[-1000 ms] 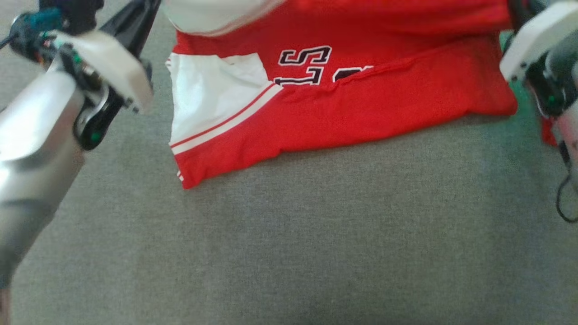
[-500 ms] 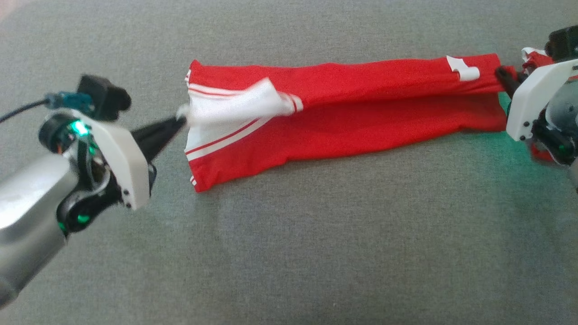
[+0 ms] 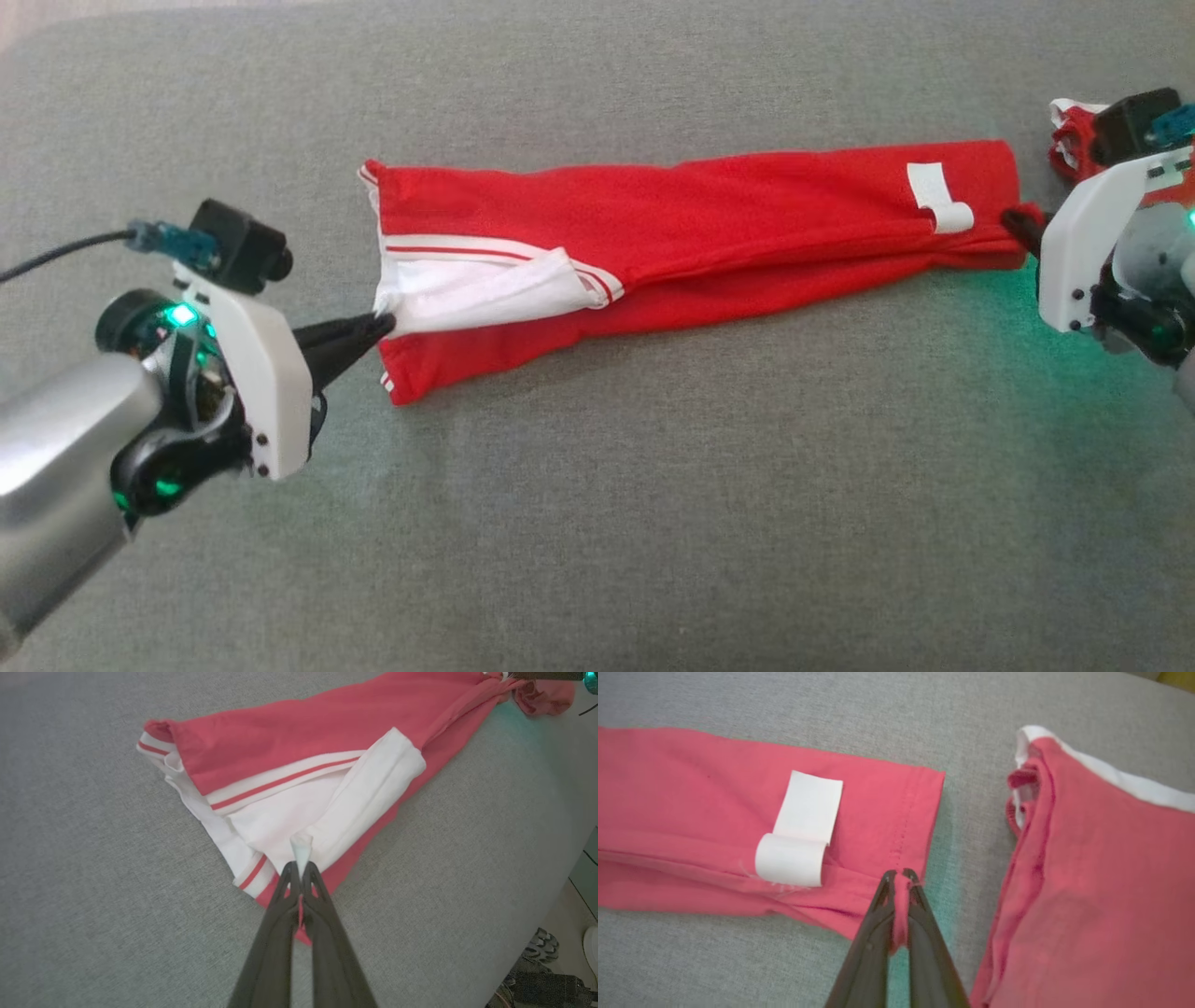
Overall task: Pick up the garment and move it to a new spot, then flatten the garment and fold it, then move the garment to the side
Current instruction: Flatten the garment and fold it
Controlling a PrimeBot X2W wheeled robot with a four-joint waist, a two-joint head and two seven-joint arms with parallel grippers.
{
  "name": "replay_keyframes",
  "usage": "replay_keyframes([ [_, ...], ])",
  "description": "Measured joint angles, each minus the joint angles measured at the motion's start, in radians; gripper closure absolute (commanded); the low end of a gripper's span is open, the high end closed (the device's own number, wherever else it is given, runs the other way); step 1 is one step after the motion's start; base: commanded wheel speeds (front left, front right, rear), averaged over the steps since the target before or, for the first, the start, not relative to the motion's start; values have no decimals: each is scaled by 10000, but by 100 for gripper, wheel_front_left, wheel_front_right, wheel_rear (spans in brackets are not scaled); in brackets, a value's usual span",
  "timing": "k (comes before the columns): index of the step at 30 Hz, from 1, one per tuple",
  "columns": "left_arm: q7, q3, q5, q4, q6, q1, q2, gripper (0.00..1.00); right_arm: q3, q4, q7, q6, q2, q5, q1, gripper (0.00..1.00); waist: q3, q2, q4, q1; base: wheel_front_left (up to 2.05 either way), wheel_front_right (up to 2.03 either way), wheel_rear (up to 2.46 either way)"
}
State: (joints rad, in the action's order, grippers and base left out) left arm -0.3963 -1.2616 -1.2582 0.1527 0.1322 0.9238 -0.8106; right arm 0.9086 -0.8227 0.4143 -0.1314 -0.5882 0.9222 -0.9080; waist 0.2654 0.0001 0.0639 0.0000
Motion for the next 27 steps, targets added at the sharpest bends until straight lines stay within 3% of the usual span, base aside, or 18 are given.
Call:
replay_keyframes([
  [1,12,-13,10,35,0,-44,21,9,12,-25,98,0,-8,67,-1,0,-4,0,-26,0,0,0,0],
  [2,35,-19,10,73,0,-96,50,0,46,-38,161,0,-15,111,-1,0,-13,0,-53,1,0,0,0],
  [7,1093,169,293,376,-56,-141,353,0,-40,-161,-378,-2,-21,182,-13,0,-143,0,-182,1,0,0,0],
  [12,3643,1168,934,1095,-961,-128,974,0,-539,-174,-2011,0,203,270,-91,0,-388,0,-300,0,0,0,0],
  [13,3643,1168,934,1095,-961,-128,974,0,-539,-174,-2011,0,203,270,-91,0,-388,0,-300,0,0,0,0],
  [18,5846,2004,1185,1708,-1918,-241,1590,0,-1045,-196,-4140,0,825,176,-170,0,-719,0,-374,0,0,0,0],
  [23,6460,3047,1310,1799,-2552,-1174,2115,0,-1638,-314,-6088,0,1555,-65,15,0,-1104,0,-411,-1,0,0,0],
  [27,6487,5127,2313,1168,-2978,-2429,2821,0,-2506,-336,-6621,0,2203,-479,500,0,-1353,0,-431,-1,0,0,0],
])
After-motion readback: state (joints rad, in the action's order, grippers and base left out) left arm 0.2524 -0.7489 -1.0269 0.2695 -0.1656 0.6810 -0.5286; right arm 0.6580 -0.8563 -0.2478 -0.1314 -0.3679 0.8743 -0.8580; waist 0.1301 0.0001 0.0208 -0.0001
